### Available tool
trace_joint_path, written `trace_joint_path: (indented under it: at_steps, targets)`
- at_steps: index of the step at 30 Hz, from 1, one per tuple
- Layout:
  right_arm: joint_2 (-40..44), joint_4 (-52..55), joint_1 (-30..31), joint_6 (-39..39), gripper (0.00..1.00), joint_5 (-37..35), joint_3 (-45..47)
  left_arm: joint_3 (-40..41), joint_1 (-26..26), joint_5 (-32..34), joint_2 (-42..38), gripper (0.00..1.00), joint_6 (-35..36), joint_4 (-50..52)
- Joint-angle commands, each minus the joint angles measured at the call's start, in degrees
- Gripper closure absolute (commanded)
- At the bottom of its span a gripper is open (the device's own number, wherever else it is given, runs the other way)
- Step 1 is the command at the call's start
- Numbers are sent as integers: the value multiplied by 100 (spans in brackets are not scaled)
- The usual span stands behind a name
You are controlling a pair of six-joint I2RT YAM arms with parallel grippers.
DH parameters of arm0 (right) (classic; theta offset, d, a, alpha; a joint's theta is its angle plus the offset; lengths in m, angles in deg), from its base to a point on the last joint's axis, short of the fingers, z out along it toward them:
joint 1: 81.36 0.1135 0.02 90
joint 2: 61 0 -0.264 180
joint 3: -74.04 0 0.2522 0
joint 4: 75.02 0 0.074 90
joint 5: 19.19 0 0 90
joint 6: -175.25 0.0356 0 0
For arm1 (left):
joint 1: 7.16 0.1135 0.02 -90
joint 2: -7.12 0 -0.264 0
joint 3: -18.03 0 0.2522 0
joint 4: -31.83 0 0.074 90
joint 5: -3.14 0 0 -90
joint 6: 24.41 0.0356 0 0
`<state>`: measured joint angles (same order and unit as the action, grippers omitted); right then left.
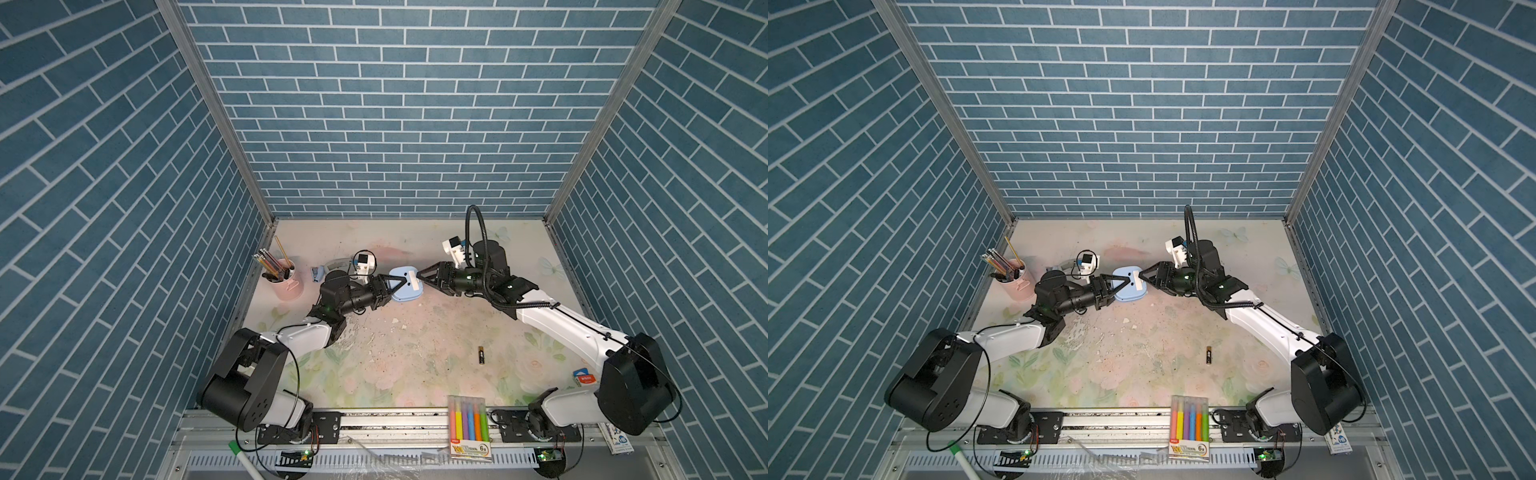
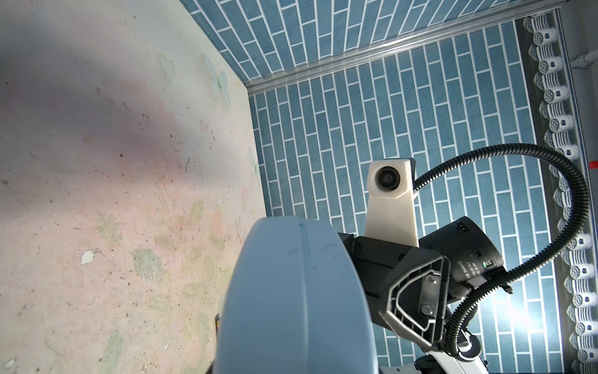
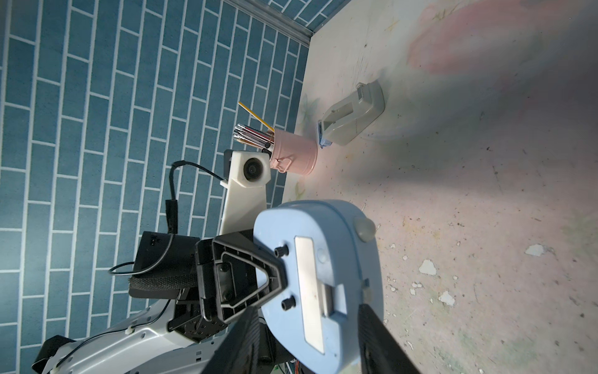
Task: Insert the battery into the alarm
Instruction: Remove the cover from the alarm.
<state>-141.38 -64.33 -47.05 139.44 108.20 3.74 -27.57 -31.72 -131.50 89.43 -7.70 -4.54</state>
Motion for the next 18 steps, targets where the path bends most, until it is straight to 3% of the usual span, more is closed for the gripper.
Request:
trace_joint_path:
  at_steps: [1, 18]
  targets:
    - [-79, -91, 74, -10, 50, 92, -236, -15, -62, -95, -26, 100, 50, -275]
    - [128, 596, 255, -479, 53, -530, -450, -55, -100, -115, 14, 100, 90, -243]
